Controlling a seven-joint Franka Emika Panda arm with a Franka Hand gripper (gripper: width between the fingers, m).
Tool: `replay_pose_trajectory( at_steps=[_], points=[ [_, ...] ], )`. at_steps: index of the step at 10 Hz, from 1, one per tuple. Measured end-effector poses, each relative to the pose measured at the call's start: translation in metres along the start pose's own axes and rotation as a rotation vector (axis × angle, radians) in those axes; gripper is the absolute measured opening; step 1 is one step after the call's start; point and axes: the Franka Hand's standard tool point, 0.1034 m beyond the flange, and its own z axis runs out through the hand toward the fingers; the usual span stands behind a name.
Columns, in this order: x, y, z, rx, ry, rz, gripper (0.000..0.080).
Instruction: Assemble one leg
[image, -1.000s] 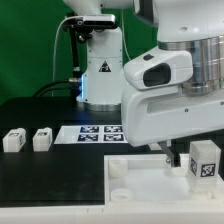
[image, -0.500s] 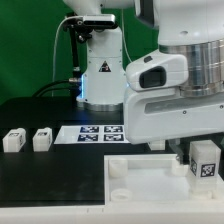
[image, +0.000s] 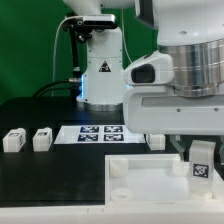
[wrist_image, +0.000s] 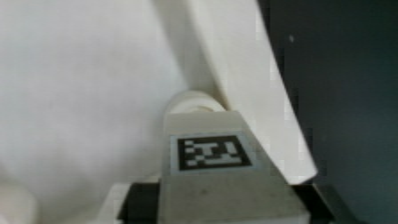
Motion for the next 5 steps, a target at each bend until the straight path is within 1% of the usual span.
replay_pose_trajectory(
  at_steps=[1,2,3,5],
  points=[
    [0.0018,0.0012,0.0,0.037,-0.023,0.252,0.0294],
    [0.0021,0.0018,0.0001,0.051,-0.041,0.393,0.0294],
    [0.0015,0.0017,0.0003,0.057,-0.052,0.492,0.0295],
    [-0.0034,-0.0017,0.0027,0.057,-0.051,0.681,0.0295]
  ],
)
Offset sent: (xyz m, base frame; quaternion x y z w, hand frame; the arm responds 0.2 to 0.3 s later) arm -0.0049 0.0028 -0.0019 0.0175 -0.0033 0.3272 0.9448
